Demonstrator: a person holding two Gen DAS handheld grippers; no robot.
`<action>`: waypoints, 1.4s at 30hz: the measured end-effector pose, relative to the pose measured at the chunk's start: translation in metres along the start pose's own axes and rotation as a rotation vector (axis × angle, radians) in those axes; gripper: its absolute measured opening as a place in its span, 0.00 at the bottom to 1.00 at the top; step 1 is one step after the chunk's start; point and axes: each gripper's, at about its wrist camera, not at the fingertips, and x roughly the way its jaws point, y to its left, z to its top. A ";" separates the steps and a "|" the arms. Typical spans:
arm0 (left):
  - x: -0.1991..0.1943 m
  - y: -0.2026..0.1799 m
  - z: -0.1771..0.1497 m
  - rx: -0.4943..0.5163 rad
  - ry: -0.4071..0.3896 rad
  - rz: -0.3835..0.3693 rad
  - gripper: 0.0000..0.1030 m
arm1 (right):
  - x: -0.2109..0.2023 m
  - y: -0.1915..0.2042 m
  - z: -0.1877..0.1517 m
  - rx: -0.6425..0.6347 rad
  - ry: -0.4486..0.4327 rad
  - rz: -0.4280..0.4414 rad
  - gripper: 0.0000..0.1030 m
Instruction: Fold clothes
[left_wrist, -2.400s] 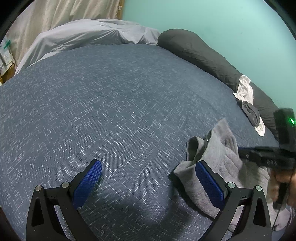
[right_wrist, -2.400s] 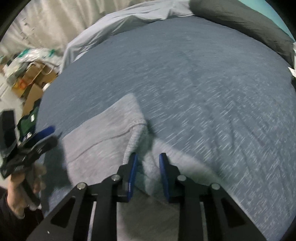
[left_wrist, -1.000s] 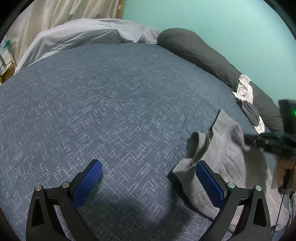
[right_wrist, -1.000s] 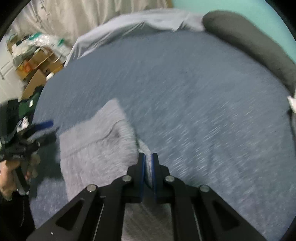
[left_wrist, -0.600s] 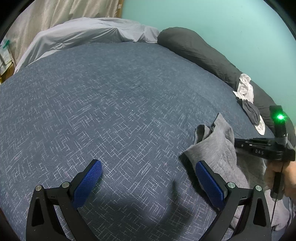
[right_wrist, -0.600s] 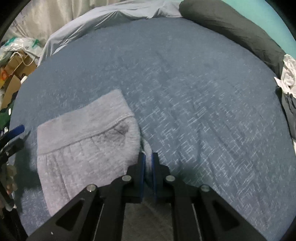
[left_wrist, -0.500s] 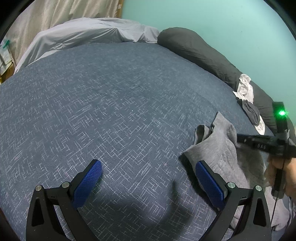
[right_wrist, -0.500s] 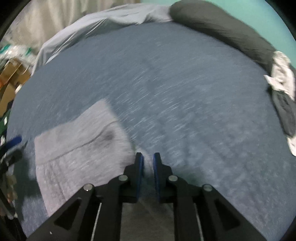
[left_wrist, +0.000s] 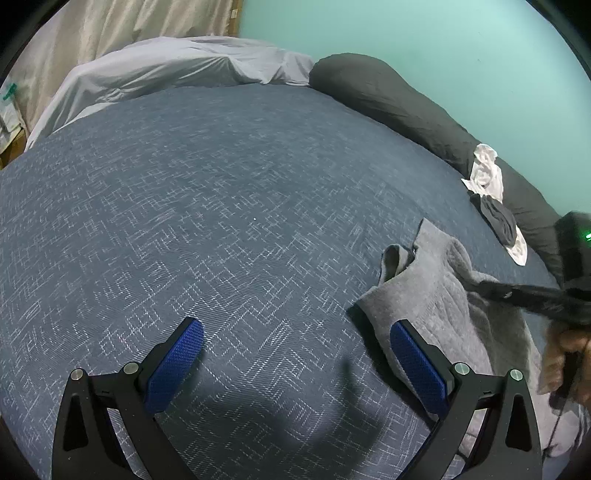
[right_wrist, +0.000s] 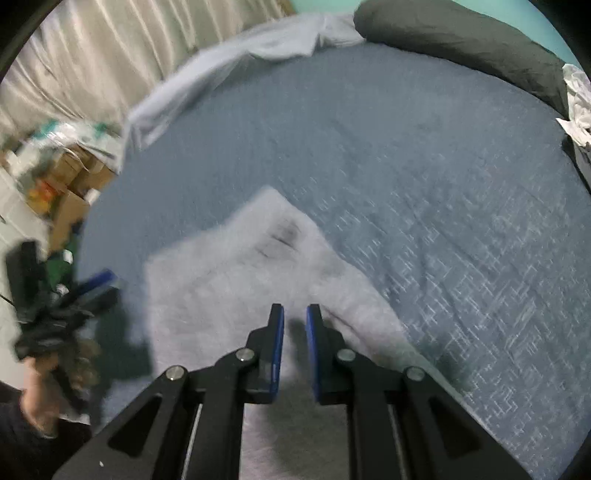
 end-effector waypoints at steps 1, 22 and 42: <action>0.000 0.000 0.000 0.001 0.000 0.001 1.00 | 0.006 -0.004 0.000 0.010 0.008 -0.030 0.11; -0.002 -0.027 -0.003 0.059 -0.010 -0.022 1.00 | -0.108 -0.064 -0.081 0.536 -0.327 0.050 0.37; -0.003 -0.146 -0.031 0.239 0.010 -0.099 1.00 | -0.350 -0.174 -0.421 1.004 -0.461 -0.452 0.42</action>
